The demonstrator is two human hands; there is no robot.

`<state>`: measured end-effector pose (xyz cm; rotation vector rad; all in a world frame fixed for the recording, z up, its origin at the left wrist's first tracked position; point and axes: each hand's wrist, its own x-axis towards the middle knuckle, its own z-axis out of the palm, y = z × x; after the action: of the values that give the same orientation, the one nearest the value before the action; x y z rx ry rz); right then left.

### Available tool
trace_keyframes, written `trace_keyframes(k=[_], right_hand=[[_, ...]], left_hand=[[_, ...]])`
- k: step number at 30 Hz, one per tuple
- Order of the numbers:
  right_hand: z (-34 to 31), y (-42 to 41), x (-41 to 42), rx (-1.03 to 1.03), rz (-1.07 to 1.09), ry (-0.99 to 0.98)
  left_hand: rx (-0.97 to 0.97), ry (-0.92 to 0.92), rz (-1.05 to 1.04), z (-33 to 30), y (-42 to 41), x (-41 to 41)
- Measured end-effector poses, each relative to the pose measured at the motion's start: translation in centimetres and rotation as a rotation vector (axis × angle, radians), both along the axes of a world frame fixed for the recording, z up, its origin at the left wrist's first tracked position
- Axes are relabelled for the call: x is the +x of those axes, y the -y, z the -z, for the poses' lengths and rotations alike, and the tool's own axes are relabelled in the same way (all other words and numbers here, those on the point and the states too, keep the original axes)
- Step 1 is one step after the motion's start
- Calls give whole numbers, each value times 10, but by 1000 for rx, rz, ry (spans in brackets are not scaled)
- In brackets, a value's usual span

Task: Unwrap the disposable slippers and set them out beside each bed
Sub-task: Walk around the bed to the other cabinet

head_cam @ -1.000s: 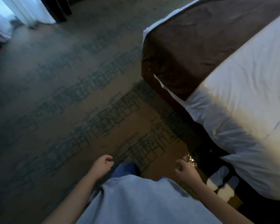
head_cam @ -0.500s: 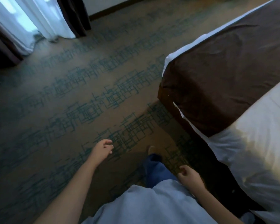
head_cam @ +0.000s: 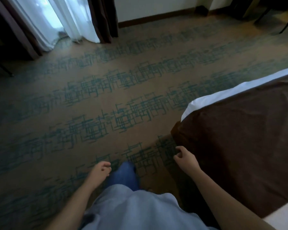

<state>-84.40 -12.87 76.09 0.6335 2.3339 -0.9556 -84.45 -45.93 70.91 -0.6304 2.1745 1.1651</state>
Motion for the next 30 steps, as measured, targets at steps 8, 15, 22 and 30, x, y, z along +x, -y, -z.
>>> trace_keyframes(k=[8,15,22,30], right_hand=[[13,3,-131,-24,128,72],[14,-11,-220,-7,307,116],[35,-59,-314,-19,429,127],[27,-206,-474,-29,472,-9]], left_hand=[[2,54,135,14,-1,-166],[-2,38,263,-25,-24,-371],[53,-8,251,-37,-123,-518],[-32,75,307,-28,-235,-615]])
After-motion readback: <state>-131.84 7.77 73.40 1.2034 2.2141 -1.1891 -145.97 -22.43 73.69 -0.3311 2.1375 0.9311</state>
